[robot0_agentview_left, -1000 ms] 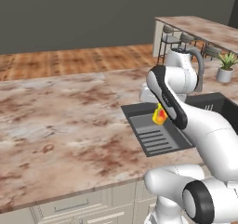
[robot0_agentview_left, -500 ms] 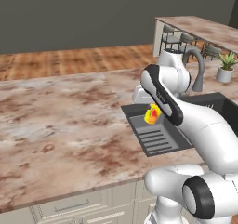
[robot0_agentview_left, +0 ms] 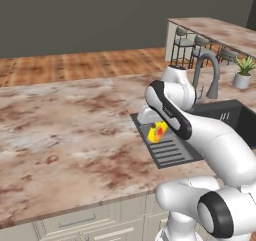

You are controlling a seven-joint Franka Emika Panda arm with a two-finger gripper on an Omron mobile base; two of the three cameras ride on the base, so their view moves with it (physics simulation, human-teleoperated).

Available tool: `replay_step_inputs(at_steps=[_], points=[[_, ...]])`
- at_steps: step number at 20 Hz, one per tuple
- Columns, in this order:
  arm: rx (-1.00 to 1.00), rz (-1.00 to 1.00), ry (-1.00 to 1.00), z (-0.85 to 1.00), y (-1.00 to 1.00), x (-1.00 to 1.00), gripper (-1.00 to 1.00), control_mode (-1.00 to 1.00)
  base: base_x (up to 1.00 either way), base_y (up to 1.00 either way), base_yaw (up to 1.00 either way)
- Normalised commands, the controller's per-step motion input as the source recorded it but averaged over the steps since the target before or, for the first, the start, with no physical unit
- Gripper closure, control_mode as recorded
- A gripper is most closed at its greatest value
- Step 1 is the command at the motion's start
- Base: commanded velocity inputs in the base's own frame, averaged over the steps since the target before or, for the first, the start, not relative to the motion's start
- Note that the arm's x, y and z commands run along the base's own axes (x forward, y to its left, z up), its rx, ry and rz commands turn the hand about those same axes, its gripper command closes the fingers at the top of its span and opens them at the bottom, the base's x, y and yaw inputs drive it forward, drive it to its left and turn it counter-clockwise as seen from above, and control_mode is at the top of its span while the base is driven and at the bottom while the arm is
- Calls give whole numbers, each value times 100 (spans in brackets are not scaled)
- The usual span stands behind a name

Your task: Pick the cup and bowl from the counter and place them on the counter next to the sink.

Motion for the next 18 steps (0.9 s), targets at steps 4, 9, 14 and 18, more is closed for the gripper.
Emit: replay_step_inputs(at_steps=[4, 9, 14, 18], points=[[-1, 11, 0, -20, 12, 0, 100, -100, 0, 0, 0], [-4, 8, 0, -25, 9, 0, 100, -100, 0, 0, 0], [-6, 3, 0, -36, 0, 0, 100, -100, 0, 0, 0], [-2, 3, 0, -47, 0, 0, 100, -100, 0, 0, 0]])
